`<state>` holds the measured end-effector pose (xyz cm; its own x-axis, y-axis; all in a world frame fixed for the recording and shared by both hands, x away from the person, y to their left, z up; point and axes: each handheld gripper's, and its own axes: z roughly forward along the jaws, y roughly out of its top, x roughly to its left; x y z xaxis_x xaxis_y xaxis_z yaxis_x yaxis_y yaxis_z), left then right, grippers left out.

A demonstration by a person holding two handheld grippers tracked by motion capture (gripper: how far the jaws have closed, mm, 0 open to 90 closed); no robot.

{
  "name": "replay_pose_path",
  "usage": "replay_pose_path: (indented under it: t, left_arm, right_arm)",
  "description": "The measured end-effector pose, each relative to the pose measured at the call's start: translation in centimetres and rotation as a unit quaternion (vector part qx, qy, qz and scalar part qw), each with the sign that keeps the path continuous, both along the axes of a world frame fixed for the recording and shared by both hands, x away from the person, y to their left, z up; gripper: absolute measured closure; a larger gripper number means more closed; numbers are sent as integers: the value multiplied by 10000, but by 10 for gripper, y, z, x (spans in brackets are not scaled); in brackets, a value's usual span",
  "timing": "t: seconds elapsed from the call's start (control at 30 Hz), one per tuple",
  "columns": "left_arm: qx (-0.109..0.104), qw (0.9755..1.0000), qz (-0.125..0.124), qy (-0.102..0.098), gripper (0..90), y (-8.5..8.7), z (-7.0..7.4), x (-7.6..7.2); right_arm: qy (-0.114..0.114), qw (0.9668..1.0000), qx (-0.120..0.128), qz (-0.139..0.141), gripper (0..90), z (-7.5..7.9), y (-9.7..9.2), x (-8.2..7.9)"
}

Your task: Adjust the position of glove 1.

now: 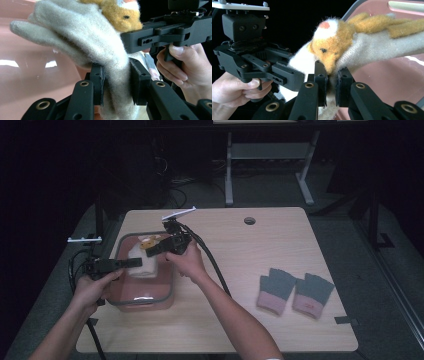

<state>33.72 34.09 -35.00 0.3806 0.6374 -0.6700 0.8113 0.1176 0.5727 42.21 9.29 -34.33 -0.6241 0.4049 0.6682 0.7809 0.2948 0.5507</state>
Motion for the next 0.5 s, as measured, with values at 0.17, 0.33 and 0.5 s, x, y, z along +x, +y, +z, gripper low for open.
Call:
replay_pose_path:
  t: [0.17, 0.33, 0.5]
  left_arm:
    - [95, 9999, -7, 105, 676, 2, -7, 1]
    - [160, 9996, 23, 217, 677, 4, -17, 2]
    - [209, 9992, 50, 332, 678, 6, -23, 1]
  right_arm:
    - [72, 9999, -62, 46, 816, -7, 4, 2]
    - [129, 9998, -146, 68, 815, -19, 8, 3]
    - [222, 9995, -219, 83, 814, -29, 12, 4]
